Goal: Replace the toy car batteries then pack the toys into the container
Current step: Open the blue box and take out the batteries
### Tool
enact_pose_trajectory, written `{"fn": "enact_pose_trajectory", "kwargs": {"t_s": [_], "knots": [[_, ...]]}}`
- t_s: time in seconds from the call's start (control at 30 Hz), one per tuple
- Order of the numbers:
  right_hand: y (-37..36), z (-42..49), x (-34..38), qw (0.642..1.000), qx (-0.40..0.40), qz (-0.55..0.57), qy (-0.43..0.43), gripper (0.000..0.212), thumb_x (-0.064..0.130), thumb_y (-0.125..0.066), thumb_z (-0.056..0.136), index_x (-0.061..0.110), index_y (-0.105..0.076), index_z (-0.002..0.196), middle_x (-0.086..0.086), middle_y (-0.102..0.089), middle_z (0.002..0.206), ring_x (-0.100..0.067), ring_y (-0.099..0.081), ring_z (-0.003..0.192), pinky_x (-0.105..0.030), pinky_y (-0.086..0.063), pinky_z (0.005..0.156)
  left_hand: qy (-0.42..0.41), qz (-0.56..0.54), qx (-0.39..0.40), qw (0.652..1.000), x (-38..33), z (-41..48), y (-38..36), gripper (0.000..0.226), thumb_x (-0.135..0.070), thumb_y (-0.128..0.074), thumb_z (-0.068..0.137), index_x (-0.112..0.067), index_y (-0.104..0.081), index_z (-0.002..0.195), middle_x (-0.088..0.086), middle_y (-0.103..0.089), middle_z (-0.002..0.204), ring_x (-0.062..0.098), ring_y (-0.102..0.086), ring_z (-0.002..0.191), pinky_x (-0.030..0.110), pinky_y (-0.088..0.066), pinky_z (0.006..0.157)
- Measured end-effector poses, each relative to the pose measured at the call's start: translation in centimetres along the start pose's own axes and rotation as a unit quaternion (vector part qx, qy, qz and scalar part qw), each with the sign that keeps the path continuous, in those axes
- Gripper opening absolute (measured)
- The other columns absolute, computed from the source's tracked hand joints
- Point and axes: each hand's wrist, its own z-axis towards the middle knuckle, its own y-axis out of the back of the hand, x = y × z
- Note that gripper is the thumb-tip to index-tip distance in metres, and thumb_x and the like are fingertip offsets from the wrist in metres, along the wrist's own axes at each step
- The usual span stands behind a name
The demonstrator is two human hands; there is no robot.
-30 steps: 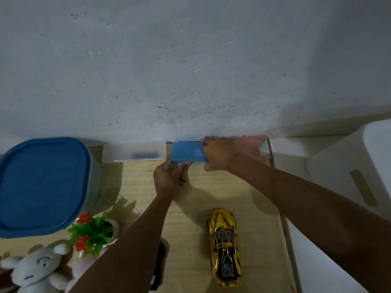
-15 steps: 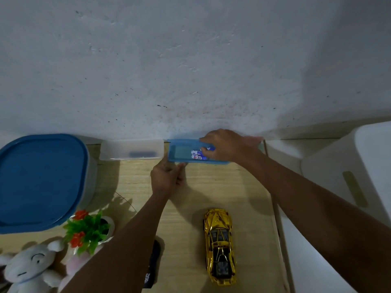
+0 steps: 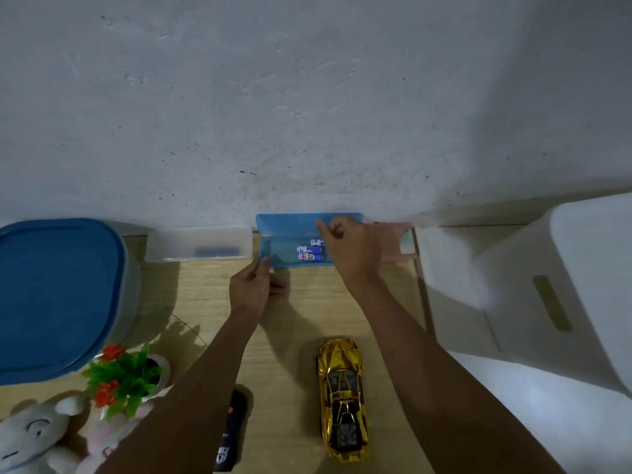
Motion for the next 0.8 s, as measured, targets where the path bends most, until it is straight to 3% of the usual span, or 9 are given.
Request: {"fn": "enact_pose_trajectory", "kwargs": {"t_s": [0.13,0.23,0.37,0.5,0.57,0.67,0.8], "knots": [[-0.8,-1.1,-1.0,0.983,0.104,-0.122,0.087,0.032,0.049,-0.061,0.088,0.021,-0.073,0.097,0.001,-0.071,0.095,-0.021,-0.065,0.090,-0.030,-0.050,0.071,0.022,-0.030,0.023,0.999,-0.4,-0.2,0.2,0.033,-0.023,-0.054,0.100,-0.006,-0.061,0.127,0.018,-0.070,0.068,0.019,-0.068,0.048,0.023,-0.057,0.049],[-0.9,-1.6,-1.2,0.956,0.138,-0.198,0.165,0.042,0.049,-0.054,0.092,0.015,-0.070,0.111,-0.006,-0.069,0.105,-0.025,-0.064,0.098,-0.032,-0.048,0.077,0.025,-0.027,0.039,0.999,-0.4,-0.2,0.3,0.038,-0.027,-0.053,0.100,-0.002,-0.061,0.127,0.022,-0.072,0.074,0.021,-0.070,0.052,0.025,-0.059,0.053],[-1.5,-2.1,-1.3,0.935,0.181,-0.246,0.181,0.050,0.050,-0.037,0.100,0.012,-0.062,0.121,-0.010,-0.063,0.121,-0.029,-0.055,0.114,-0.039,-0.045,0.090,0.026,-0.019,0.046,0.998,-0.3,-0.2,0.5,0.040,-0.030,-0.051,0.101,0.000,-0.063,0.122,0.024,-0.072,0.075,0.024,-0.071,0.056,0.027,-0.060,0.055],[-1.9,-2.0,-0.9,0.915,0.223,-0.262,0.211,0.050,0.052,-0.036,0.099,0.017,-0.054,0.130,-0.010,-0.057,0.133,-0.031,-0.049,0.124,-0.045,-0.036,0.101,0.022,-0.011,0.043,0.999,-0.3,-0.2,0.5,0.040,-0.031,-0.050,0.101,0.002,-0.065,0.118,0.022,-0.072,0.073,0.023,-0.071,0.055,0.026,-0.059,0.054],[-2.2,-2.0,-0.5,0.909,0.246,-0.242,0.232,0.044,0.048,-0.040,0.099,0.017,-0.053,0.129,-0.010,-0.058,0.132,-0.033,-0.052,0.121,-0.043,-0.040,0.096,0.016,-0.002,0.041,0.999,-0.3,-0.3,0.5,0.039,-0.031,-0.049,0.101,0.001,-0.066,0.115,0.021,-0.073,0.072,0.023,-0.071,0.054,0.025,-0.059,0.053],[-2.4,-1.7,0.1,0.905,0.275,-0.204,0.253,0.033,0.039,-0.041,0.102,0.015,-0.056,0.119,-0.008,-0.063,0.117,-0.029,-0.060,0.103,-0.034,-0.042,0.074,0.016,0.010,0.040,0.999,-0.3,-0.3,0.5,0.040,-0.033,-0.048,0.101,0.001,-0.068,0.111,0.021,-0.073,0.072,0.024,-0.072,0.056,0.026,-0.059,0.053],[-2.4,-1.2,0.1,0.890,0.296,-0.192,0.289,0.030,0.035,-0.040,0.103,0.017,-0.054,0.123,-0.007,-0.063,0.116,-0.026,-0.060,0.103,-0.032,-0.041,0.072,0.022,0.013,0.042,0.999,-0.3,-0.3,0.5,0.038,-0.033,-0.048,0.101,-0.003,-0.068,0.111,0.020,-0.073,0.072,0.025,-0.072,0.058,0.026,-0.059,0.054]]}}
